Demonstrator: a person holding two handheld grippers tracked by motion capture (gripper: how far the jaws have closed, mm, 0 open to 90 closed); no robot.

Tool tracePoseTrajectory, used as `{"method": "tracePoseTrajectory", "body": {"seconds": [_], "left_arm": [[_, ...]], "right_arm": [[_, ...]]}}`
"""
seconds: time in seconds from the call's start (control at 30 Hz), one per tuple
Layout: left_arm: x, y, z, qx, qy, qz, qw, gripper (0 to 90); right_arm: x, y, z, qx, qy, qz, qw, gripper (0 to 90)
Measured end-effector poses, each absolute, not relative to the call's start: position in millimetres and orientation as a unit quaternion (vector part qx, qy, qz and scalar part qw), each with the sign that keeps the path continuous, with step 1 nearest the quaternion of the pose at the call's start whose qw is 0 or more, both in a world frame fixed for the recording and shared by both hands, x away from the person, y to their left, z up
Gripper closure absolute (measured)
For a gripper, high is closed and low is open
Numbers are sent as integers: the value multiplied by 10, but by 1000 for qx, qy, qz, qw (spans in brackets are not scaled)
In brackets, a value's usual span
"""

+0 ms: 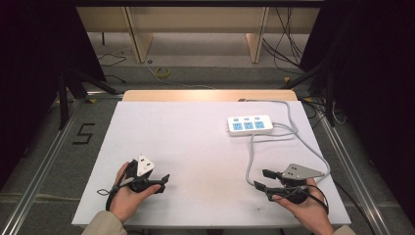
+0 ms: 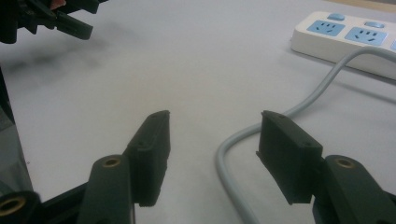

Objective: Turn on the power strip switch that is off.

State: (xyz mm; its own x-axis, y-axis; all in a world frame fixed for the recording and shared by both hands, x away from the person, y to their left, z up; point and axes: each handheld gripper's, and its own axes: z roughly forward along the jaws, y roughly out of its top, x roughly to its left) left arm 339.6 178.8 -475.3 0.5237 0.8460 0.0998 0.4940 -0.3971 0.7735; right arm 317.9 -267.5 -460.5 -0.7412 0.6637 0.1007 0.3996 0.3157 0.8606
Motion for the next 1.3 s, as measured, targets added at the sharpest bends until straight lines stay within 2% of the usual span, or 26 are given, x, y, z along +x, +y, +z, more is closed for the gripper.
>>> {"method": "tracePoseTrajectory", "body": {"seconds": [0.13, 0.27, 0.5, 0.57, 0.6, 1.3], "left_arm": [[3394, 1786, -4746, 799, 420, 250, 352, 184], [3385, 1778, -4738, 799, 418, 252, 351, 187], [3392, 1772, -4745, 800, 418, 255, 348, 185], [3393, 1769, -4745, 801, 416, 257, 346, 185], [3392, 1769, -4743, 802, 415, 258, 344, 184], [3391, 1782, -4724, 796, 419, 266, 346, 179]], "right_arm": [[3175, -2670, -4595, 331, 803, 476, 139, 465], [3172, -2639, -4581, 323, 817, 457, 141, 536], [3208, -2616, -4514, 320, 833, 425, 155, 794], [3213, -2614, -4503, 321, 834, 421, 156, 827], [3228, -2604, -4483, 325, 835, 415, 159, 883], [3365, -2532, -4417, 352, 836, 386, 166, 900]]}}
